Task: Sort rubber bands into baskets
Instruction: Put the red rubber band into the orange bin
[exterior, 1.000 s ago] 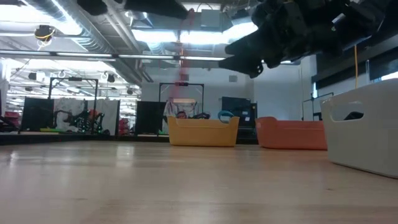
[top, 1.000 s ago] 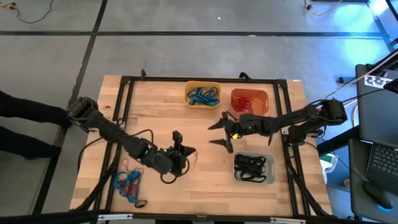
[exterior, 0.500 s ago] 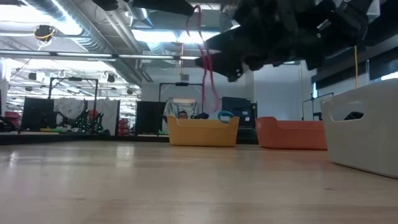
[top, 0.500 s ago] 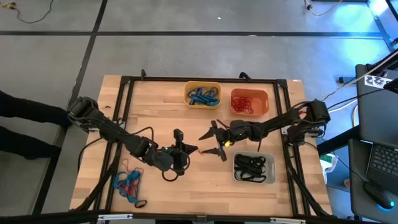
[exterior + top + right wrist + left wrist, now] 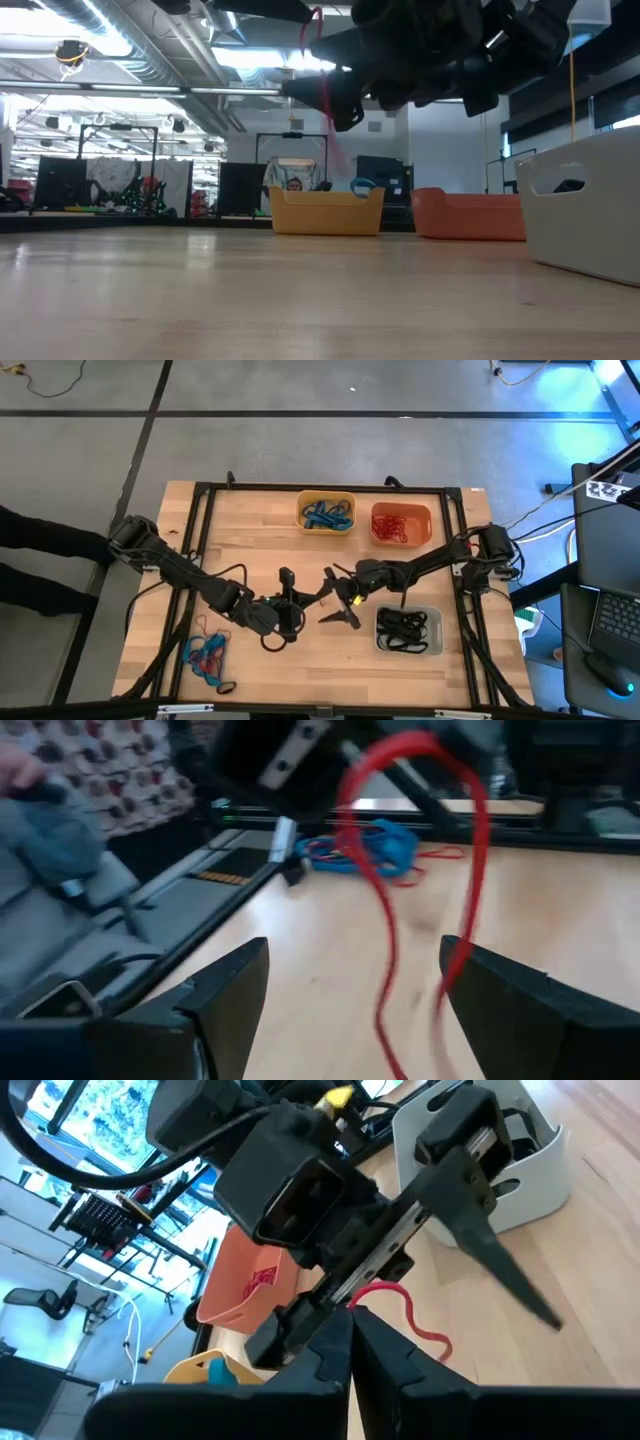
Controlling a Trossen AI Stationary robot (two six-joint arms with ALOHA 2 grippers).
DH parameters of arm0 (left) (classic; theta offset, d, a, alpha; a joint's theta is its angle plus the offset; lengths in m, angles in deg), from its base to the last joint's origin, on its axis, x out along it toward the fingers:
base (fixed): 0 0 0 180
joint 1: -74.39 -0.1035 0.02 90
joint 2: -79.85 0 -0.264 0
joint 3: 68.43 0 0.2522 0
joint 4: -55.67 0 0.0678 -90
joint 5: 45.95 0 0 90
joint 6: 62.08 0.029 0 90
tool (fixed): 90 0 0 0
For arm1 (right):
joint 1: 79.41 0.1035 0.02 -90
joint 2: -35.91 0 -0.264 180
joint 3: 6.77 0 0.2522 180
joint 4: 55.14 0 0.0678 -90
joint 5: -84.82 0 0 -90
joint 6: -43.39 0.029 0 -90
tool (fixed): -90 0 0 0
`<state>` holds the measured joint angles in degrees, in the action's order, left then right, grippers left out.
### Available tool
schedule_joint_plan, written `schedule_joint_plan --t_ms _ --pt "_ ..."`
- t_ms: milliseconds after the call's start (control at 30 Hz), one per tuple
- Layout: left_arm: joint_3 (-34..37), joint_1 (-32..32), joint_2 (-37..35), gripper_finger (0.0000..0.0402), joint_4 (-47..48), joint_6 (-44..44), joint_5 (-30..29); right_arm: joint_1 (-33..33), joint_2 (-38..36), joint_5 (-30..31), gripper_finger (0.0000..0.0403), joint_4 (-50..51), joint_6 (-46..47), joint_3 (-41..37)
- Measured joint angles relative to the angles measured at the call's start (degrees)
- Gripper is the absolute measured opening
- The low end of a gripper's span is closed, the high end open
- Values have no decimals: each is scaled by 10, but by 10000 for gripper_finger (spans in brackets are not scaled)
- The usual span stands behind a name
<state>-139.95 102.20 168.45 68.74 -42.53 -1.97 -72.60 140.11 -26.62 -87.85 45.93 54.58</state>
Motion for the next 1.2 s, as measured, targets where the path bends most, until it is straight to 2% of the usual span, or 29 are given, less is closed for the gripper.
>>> schedule_joint_plan --t_ms 167,267,567,700,1033,1200 --pt "0 0 0 3 0 -1 0 0 0 -7 289 0 0 2" --pt "0 0 0 2 0 -1 0 0 0 -7 268 1 0 2" --pt "0 0 0 3 0 -1 0 0 0 -1 126 0 0 2" --pt "0 0 0 3 0 -1 0 0 0 10 80 -1 0 2" --pt "0 0 0 2 0 -4 0 0 0 24 10 0 -12 2" --pt "0 -1 0 8 0 -59 8 0 0 29 12 3 -13 2"
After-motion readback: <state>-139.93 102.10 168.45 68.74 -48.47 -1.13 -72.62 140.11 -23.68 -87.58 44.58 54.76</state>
